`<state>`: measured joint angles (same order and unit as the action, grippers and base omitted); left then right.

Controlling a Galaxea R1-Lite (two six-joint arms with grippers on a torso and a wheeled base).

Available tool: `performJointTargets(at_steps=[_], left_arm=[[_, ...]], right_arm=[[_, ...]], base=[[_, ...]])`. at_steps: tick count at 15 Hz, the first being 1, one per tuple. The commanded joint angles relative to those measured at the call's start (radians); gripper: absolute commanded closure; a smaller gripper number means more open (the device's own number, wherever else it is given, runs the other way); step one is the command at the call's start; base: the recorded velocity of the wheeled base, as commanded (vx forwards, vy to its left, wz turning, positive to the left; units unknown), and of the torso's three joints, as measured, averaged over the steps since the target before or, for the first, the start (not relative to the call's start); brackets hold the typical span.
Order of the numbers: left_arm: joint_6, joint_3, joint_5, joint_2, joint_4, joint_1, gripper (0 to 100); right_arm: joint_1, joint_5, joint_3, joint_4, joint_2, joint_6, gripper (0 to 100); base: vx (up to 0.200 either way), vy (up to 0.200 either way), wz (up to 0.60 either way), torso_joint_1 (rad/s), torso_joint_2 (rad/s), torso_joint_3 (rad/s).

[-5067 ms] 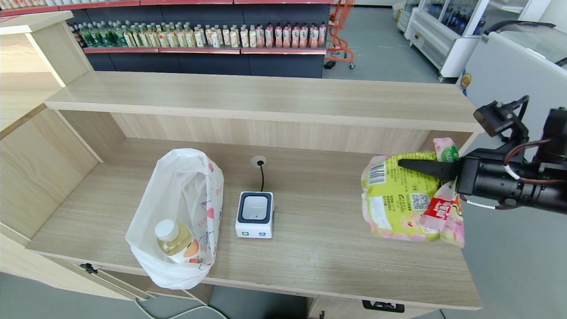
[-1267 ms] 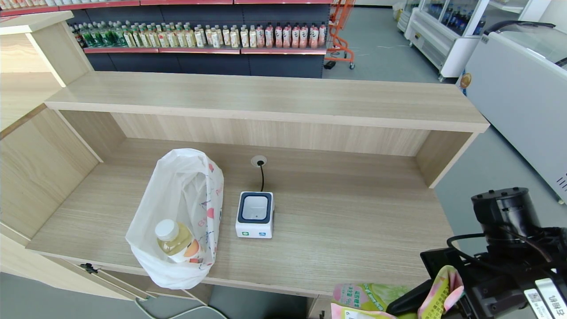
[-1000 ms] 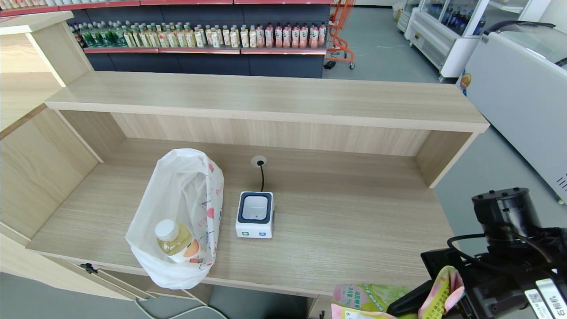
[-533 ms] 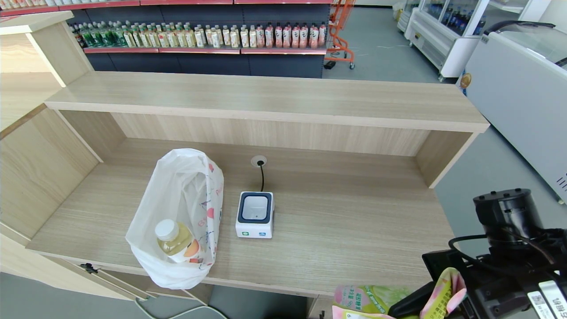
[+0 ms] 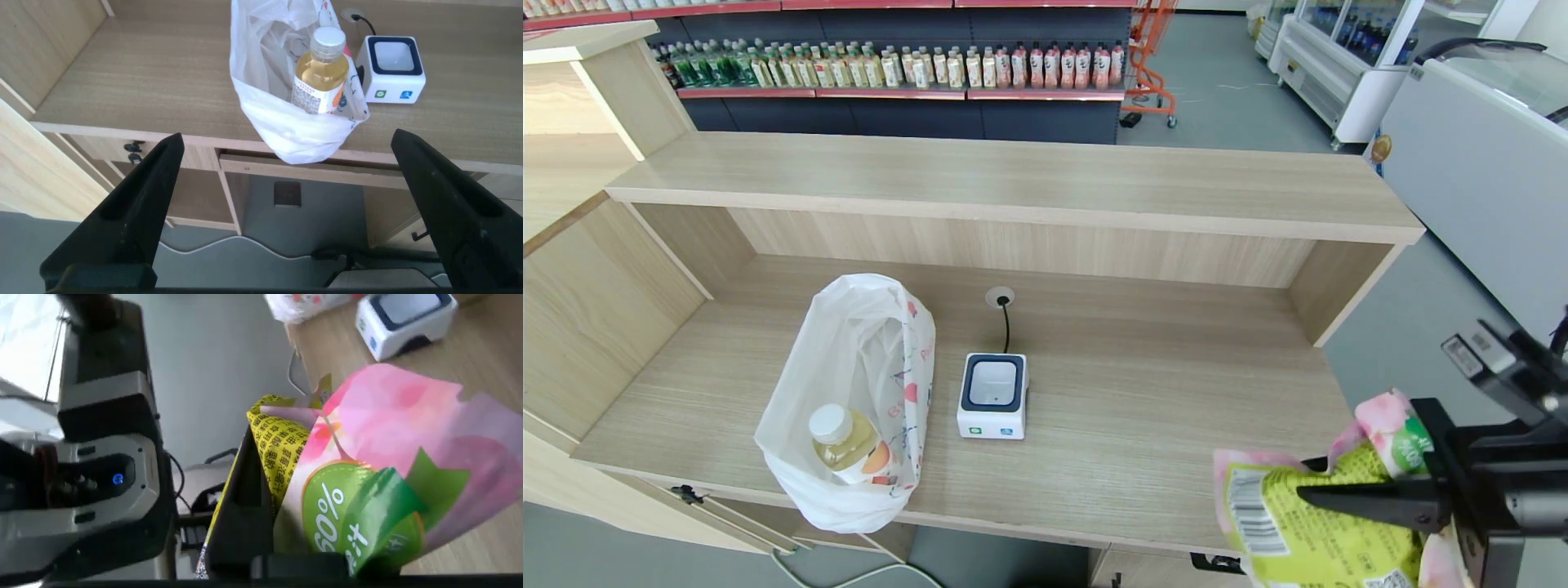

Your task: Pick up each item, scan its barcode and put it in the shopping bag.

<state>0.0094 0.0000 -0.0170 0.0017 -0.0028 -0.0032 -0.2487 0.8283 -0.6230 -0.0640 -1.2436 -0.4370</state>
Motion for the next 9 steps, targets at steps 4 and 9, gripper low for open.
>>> performJointTargets(at_steps=[4,9], left_arm=[[0.000,0.000,0.000,0.000,0.000,0.000,0],[0.000,0.000,0.000,0.000,0.000,0.000,0]], right_arm=[[-0.244,-0.727,-0.383,0.471,0.098,1.313,100],[-0.285,-0.660,-0.327,0.510,0.119,1.618,100]], base=[[0.000,0.000,0.00,0.000,0.00,0.000],[0.000,0.000,0.00,0.000,0.00,0.000]])
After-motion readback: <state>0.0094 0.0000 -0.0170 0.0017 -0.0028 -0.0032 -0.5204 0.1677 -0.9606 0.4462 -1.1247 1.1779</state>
